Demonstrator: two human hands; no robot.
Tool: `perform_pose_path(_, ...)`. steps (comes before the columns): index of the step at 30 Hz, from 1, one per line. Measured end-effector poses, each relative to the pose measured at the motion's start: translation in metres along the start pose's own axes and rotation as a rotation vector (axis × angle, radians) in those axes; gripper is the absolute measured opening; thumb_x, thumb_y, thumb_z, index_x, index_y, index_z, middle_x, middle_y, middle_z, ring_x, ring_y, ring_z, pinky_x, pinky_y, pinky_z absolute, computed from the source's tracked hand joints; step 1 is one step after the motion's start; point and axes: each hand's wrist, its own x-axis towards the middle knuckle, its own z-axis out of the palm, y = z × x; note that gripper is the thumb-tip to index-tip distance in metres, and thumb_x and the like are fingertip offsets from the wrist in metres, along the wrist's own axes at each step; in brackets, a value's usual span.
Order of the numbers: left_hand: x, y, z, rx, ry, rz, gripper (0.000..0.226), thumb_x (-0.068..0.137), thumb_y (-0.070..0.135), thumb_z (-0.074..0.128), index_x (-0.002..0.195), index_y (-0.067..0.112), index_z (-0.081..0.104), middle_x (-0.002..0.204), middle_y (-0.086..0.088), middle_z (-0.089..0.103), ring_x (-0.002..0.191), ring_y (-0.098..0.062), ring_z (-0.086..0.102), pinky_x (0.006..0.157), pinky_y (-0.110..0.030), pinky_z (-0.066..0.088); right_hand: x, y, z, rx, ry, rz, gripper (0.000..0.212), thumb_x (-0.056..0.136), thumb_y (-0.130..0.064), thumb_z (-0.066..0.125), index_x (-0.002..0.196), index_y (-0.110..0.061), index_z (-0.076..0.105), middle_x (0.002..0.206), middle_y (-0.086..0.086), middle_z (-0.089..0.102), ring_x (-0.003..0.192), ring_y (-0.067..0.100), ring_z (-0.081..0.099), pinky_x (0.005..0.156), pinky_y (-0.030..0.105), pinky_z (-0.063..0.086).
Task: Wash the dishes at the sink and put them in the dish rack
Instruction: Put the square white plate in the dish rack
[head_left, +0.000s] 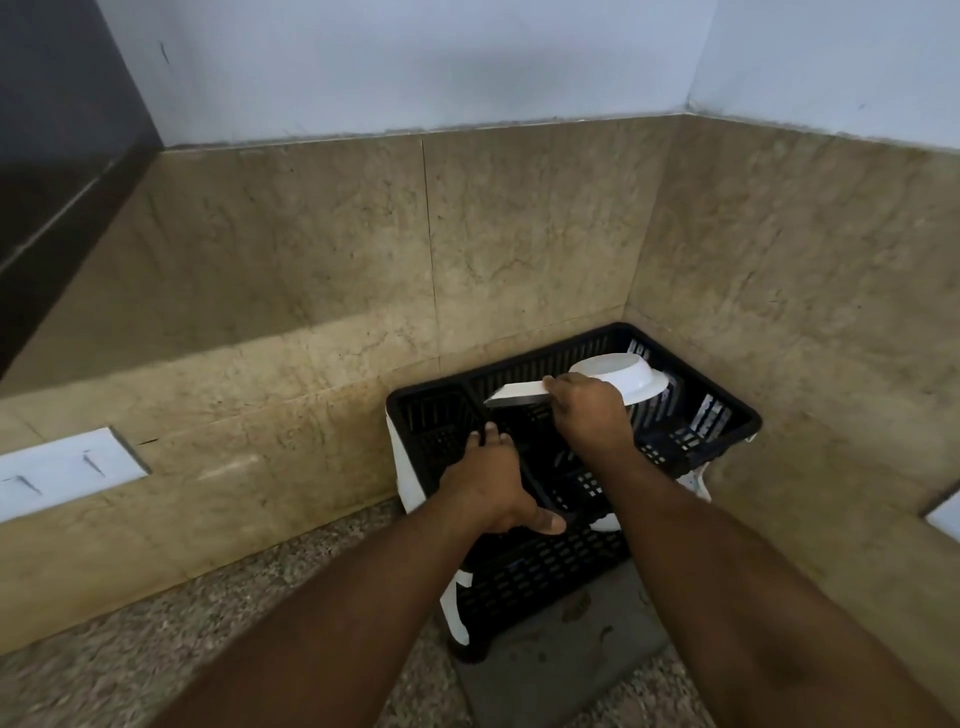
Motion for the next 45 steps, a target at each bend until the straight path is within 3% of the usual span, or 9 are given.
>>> perform_pose_path(8,0.003,0.001,0.0,0.023,-0.031,-0.012,0.149,0.064,0.068,0.087,0.164,0.009,-0.006,0.172,-0.007,-0.019,0.16,-0.029,-0.01,0.127,-0.053,0.024,-0.001,0.015,0.017,0.023,-0.026,-0.066,0.035,0.074,0.001,0.072,0.109,-0.002,0.077,0.083,0.017,0.071,0.063,0.039,0.066,0.051,0.039,0.051)
perform_pose_path(16,-0.003,0.002,0.0,-0.009,-0.03,-0.015,0.148,0.065,0.065,0.088,0.165,0.011,-0.006,0.172,-0.004,-0.018,0.16,-0.03,-0.006,0.126,-0.052,0.025,-0.013,0.036,-0.002,0.187,-0.12,-0.056,0.045,0.076,0.004,0.072,0.117,-0.013,0.078,0.12,0.012,0.075,0.109,0.034,0.071,0.094,0.043,0.057)
perform_pose_path(21,-0.002,0.004,-0.002,0.007,-0.039,-0.026,0.148,0.065,0.066,0.088,0.164,0.01,-0.008,0.172,-0.005,-0.018,0.16,-0.03,-0.006,0.126,-0.054,0.025,-0.01,0.034,-0.015,0.206,-0.267,-0.032,0.047,0.083,0.0,0.067,0.126,-0.018,0.074,0.131,0.007,0.07,0.122,0.029,0.064,0.104,0.04,0.05)
perform_pose_path(25,0.001,0.004,0.0,0.008,-0.041,-0.036,0.151,0.063,0.066,0.089,0.164,0.009,-0.009,0.172,-0.005,-0.019,0.16,-0.03,-0.006,0.126,-0.054,0.024,-0.004,0.03,-0.021,0.297,-0.325,0.025,0.042,0.082,-0.012,0.082,0.123,-0.009,0.074,0.129,0.009,0.071,0.124,0.025,0.064,0.11,0.033,0.046)
perform_pose_path(34,0.006,0.001,0.006,-0.041,-0.021,-0.032,0.152,0.064,0.064,0.089,0.164,0.011,-0.011,0.172,-0.002,-0.022,0.16,-0.03,-0.005,0.125,-0.055,0.026,-0.014,0.006,-0.011,0.127,-0.326,0.036,0.029,0.092,-0.029,0.069,0.111,-0.006,0.069,0.112,0.015,0.071,0.105,0.037,0.066,0.087,0.046,0.056)
perform_pose_path(36,0.007,-0.001,0.008,-0.062,-0.02,-0.027,0.151,0.064,0.064,0.089,0.164,0.012,-0.012,0.171,-0.002,-0.023,0.16,-0.031,-0.006,0.126,-0.055,0.024,-0.016,0.0,-0.014,0.078,-0.393,0.0,0.03,0.097,-0.027,0.062,0.115,-0.003,0.064,0.123,0.018,0.064,0.111,0.037,0.062,0.091,0.047,0.053)
perform_pose_path(38,0.007,-0.002,0.009,-0.075,-0.008,-0.022,0.15,0.064,0.064,0.089,0.164,0.014,-0.011,0.172,-0.002,-0.022,0.16,-0.033,-0.006,0.126,-0.055,0.023,-0.022,-0.003,-0.018,0.065,-0.447,-0.017,0.046,0.101,-0.024,0.058,0.14,-0.001,0.052,0.151,0.021,0.046,0.136,0.037,0.048,0.11,0.048,0.043)
perform_pose_path(41,-0.002,-0.002,0.009,-0.078,0.051,0.005,0.141,0.066,0.065,0.087,0.165,0.012,0.003,0.174,-0.007,-0.008,0.16,-0.035,0.0,0.125,-0.054,0.026,-0.043,-0.008,-0.035,0.114,-0.433,0.011,0.062,0.104,-0.022,0.056,0.158,-0.004,0.032,0.168,0.016,0.023,0.154,0.03,0.024,0.125,0.041,0.024)
perform_pose_path(45,-0.027,0.008,0.013,0.059,0.22,0.133,0.093,0.08,0.058,0.079,0.15,0.009,0.043,0.164,-0.014,0.031,0.155,-0.035,0.022,0.117,-0.049,0.039,-0.084,-0.011,-0.065,0.211,-0.388,0.075,0.061,0.102,-0.02,0.058,0.157,-0.006,0.036,0.167,0.015,0.027,0.154,0.029,0.025,0.123,0.032,0.019)
